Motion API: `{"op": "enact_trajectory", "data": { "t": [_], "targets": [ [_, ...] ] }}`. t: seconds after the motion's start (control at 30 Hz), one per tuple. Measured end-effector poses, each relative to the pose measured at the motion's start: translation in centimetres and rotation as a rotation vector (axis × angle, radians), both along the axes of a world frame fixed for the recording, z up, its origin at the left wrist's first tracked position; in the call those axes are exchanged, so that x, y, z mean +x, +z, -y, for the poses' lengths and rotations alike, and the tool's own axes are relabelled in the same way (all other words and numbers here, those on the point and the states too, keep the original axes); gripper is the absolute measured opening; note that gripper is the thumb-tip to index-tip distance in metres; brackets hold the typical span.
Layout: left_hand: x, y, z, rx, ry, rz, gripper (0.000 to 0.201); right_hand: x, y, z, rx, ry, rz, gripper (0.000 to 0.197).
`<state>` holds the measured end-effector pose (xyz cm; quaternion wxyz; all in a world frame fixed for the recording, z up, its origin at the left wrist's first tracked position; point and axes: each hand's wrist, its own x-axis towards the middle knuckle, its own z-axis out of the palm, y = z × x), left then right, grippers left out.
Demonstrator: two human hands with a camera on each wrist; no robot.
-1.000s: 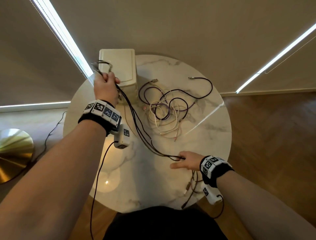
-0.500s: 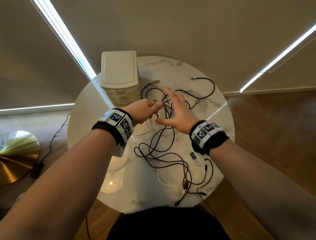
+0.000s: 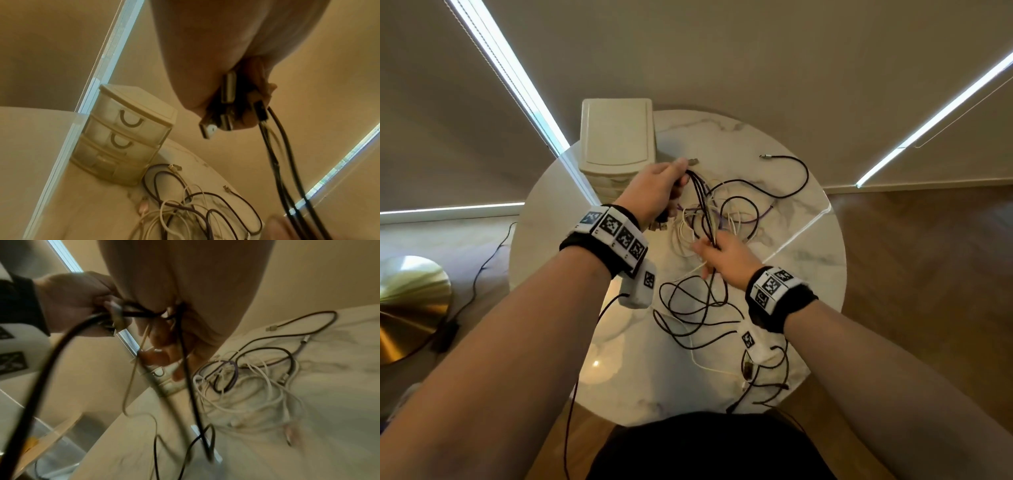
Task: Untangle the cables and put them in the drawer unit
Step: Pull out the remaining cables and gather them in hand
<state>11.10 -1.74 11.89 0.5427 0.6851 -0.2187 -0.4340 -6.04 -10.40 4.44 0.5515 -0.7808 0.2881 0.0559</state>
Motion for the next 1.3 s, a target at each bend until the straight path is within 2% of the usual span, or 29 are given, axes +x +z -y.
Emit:
{"op": "enact_trajectory", "data": {
  "t": [0.07,0.13,0.23,0.3,0.37,0.5,0.57,0.63,0.67,0.7,0.77,0.8,0.87,0.97,1.13,1.3],
  "targets": [
    [-0.2,-0.7,0.2,-0.010,0.045,-0.034,0.039,-1.1,-1.0,-0.5,0.030,0.083,-0.023,0.024],
    [0.0,-1.2,0.4,-0.060,0.199,-0.122,0.037,-2.5,-2.2,-1.0,0.053,0.150,-0.072,0.025],
    [1.2,-0.7,0.4,-0.156,0.379,-0.278,0.035,-4.7,-4.0,-2.5,0.133,0.141,-0.123,0.032],
    [1.7,-0.6,0.4,-0.147,0.360,-0.232,0.038,-5.7,-4.5,-3.7,0.351,0.028,-0.121,0.044],
    [1.8,-0.9,0.3,-0.129,0.320,-0.174,0.039,-5.9,-3.8,-4.7,0.513,-0.025,-0.142,0.042],
    [0.9,-2.3,0.7,-0.047,0.308,-0.106,0.035,-5.9,-2.9,-6.3,0.561,0.053,-0.313,0.038],
    [0.3,-3.3,0.6,0.022,0.274,-0.076,0.029,-5.5,-2.8,-7.2,0.448,0.189,-0.391,0.038],
    [-0.5,-4.2,0.3,0.104,0.187,-0.035,0.023,-5.2,-3.4,-7.0,0.150,0.455,-0.443,0.046],
    [-0.7,-4.6,0.0,0.153,0.133,-0.009,0.022,-5.1,-3.8,-6.4,0.016,0.521,-0.466,0.058],
    [-0.8,-4.9,-0.3,0.199,0.093,0.018,0.024,-4.9,-4.2,-5.5,-0.081,0.500,-0.497,0.069],
    [-0.6,-5.2,-0.9,0.237,0.091,0.053,0.034,-4.4,-4.6,-3.1,-0.215,0.312,-0.516,0.084],
    [-0.5,-5.3,-1.1,0.228,0.113,0.046,0.041,-4.1,-4.9,-1.7,-0.244,0.204,-0.502,0.082],
    [0.0,-5.4,-1.2,0.184,0.169,0.001,0.050,-3.2,-5.4,1.2,-0.273,0.057,-0.459,0.060],
    [0.4,-5.1,-1.1,0.138,0.202,-0.014,0.045,-1.7,-6.3,5.1,-0.343,-0.028,-0.418,0.028],
    [0.7,-4.9,-0.8,0.127,0.197,0.006,0.039,1.6,-7.8,9.8,-0.343,-0.128,-0.313,0.026],
    [0.4,-4.9,-0.4,0.155,0.158,-0.007,0.039,4.8,-8.7,15.4,-0.504,-0.276,-0.320,0.018]
  ]
}}
